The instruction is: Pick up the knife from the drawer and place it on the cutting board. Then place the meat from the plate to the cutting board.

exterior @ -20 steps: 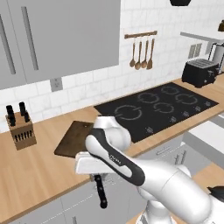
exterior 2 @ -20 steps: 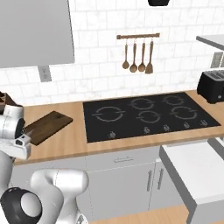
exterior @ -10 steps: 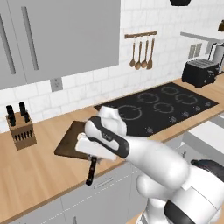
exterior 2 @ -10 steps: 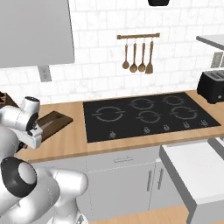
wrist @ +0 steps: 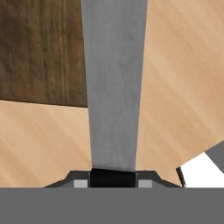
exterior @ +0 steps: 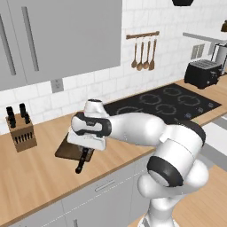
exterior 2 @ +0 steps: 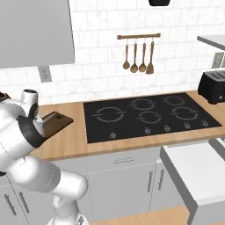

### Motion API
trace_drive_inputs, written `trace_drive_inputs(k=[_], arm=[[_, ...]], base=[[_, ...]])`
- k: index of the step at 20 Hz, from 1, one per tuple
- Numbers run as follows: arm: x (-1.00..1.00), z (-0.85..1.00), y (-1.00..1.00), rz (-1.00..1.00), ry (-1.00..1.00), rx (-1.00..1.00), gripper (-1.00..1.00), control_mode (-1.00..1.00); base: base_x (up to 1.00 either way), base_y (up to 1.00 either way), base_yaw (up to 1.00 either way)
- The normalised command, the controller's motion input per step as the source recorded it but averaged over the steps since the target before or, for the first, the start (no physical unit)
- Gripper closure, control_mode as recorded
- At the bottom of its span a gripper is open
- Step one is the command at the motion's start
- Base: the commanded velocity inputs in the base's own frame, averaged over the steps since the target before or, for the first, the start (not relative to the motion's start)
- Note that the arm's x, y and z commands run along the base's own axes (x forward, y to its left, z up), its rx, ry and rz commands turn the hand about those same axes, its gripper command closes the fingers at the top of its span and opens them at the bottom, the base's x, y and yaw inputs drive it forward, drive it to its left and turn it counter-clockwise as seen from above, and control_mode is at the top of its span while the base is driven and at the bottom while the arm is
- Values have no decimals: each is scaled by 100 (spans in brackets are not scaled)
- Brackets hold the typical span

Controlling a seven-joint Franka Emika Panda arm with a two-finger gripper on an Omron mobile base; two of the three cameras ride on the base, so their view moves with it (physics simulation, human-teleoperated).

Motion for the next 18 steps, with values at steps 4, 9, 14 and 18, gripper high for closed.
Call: trace_drive_inputs(k=[4,9,14,18], arm=[[53,-10,7,-5,-5,-12,100,-100],[52,-20,0,-3,-4,-3,100,-100],[51,-29,0,-2,0,0,100,-100],[36,-35,0,-2,-4,0,100,-100]], base=[[0,0,0],[0,0,0],[0,0,0],[0,0,0]])
